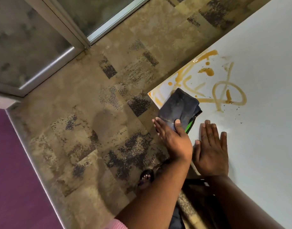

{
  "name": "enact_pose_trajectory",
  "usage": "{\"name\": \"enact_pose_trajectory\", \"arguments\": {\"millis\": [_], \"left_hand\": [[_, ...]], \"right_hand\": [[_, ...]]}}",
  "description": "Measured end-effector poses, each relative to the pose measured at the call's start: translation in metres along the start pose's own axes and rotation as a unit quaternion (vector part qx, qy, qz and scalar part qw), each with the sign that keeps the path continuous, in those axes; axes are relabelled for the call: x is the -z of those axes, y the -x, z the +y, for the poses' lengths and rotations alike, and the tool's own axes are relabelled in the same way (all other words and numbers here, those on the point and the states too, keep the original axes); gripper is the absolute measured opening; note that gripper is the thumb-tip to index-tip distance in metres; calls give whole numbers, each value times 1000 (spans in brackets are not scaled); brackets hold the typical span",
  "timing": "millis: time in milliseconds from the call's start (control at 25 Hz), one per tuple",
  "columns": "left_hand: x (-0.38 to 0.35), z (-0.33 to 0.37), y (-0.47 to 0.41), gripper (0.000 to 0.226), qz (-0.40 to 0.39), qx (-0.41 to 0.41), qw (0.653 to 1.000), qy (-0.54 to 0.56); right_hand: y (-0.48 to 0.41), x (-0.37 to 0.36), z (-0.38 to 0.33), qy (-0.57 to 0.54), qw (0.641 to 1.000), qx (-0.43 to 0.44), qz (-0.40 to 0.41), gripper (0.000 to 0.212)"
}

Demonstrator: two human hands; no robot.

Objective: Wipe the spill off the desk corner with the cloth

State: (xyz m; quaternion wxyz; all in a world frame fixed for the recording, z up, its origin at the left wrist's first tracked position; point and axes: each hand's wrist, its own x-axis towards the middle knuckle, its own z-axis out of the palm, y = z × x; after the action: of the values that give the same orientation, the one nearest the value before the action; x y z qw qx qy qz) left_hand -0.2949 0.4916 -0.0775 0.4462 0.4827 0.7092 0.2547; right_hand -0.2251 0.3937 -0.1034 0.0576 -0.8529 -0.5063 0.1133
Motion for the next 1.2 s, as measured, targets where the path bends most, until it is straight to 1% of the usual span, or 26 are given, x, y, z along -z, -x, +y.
{"name": "enact_pose_trajectory", "arguments": {"millis": [120, 200, 280, 360, 440, 520, 600, 680, 840, 920, 1040, 1120, 1200], "left_hand": [[-5, 2, 15, 75, -11, -21, 999, -28], [-10, 4, 25, 75, -7, -18, 1000, -7], [-12, 9, 23, 75, -13, 1, 1000, 16], [-11, 13, 8, 73, -19, -2, 1000, 9], [-7, 16, -14, 71, -20, -40, 999, -4], [0, 18, -40, 73, -27, -65, 997, 7], [4, 19, -63, 77, -31, -63, 997, 24], [3, 14, -69, 78, -18, -58, 998, 28], [-10, -7, -6, 76, -2, -65, 998, 22], [-12, -18, 6, 73, -5, -78, 997, 27], [-11, -7, -36, 70, -23, -78, 995, 58], [-3, 6, -83, 69, -6, -79, 995, 68], [7, 17, -121, 67, 6, -112, 992, 55]], "right_hand": [[-1, 0, 1, -2, 1000, 4, 2, 65], [-1, 1, 3, -8, 1000, 9, -4, 65], [-1, 1, 3, -10, 1000, 11, -10, 65], [0, 2, 1, -13, 1000, 6, -5, 66], [0, 3, 0, -13, 1000, 2, 4, 66], [0, 3, -1, -3, 1000, 5, 2, 66], [1, 3, 0, 5, 1000, 0, -10, 66], [1, 2, -1, 6, 1000, -2, -17, 65], [-1, 6, -2, -6, 1000, -6, -10, 65], [-1, 8, -4, -12, 1000, -10, -13, 66], [-1, 5, -2, -11, 1000, -17, -23, 66], [-1, 2, -1, -12, 1000, -17, -19, 66], [0, 1, -2, -11, 1000, -13, -11, 66]]}}
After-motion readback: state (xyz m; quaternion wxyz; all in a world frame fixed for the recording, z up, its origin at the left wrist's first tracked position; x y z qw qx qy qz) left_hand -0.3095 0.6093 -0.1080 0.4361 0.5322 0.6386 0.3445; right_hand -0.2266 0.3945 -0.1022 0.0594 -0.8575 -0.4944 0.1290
